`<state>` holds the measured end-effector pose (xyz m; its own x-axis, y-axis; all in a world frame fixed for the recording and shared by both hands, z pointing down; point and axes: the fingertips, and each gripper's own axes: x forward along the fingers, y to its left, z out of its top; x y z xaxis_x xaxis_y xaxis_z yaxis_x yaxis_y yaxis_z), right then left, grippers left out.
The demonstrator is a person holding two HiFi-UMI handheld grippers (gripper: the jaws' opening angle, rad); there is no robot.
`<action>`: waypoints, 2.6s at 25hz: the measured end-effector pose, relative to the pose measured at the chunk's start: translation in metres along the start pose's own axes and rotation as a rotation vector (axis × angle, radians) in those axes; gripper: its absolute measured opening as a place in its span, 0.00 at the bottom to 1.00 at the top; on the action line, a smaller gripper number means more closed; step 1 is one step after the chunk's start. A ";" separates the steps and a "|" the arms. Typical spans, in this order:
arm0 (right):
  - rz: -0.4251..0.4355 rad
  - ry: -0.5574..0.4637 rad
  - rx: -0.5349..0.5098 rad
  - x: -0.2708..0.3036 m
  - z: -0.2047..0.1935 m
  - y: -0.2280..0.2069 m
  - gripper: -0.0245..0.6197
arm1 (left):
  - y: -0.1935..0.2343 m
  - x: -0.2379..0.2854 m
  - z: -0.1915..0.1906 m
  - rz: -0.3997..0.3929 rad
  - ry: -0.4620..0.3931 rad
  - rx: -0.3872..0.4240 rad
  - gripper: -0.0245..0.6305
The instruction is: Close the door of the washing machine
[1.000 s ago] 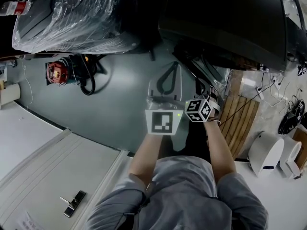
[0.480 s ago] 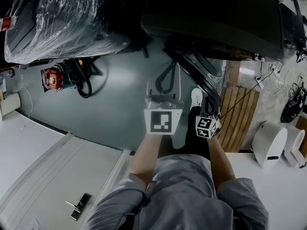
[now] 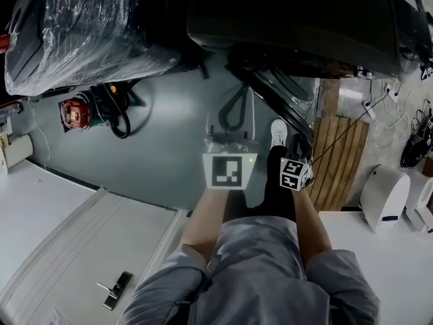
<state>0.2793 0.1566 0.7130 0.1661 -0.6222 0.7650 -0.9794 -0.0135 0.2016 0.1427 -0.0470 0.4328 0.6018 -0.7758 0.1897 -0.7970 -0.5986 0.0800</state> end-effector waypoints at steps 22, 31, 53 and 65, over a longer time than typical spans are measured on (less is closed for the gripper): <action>-0.004 -0.052 0.103 0.044 0.039 -0.063 0.04 | -0.024 0.028 0.020 0.017 -0.029 0.035 0.04; -0.012 -0.078 0.110 0.066 0.061 -0.088 0.04 | -0.023 0.037 0.019 0.034 -0.022 0.045 0.04; -0.010 -0.111 0.144 0.113 0.107 -0.126 0.04 | -0.028 0.059 0.015 0.032 -0.007 0.051 0.04; -0.019 -0.101 0.139 0.101 0.111 -0.127 0.04 | -0.031 0.049 0.034 0.011 -0.027 0.090 0.04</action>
<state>0.4078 0.0080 0.6967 0.1792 -0.6960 0.6954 -0.9838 -0.1295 0.1239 0.1985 -0.0729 0.4064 0.5953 -0.7867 0.1636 -0.7964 -0.6047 -0.0100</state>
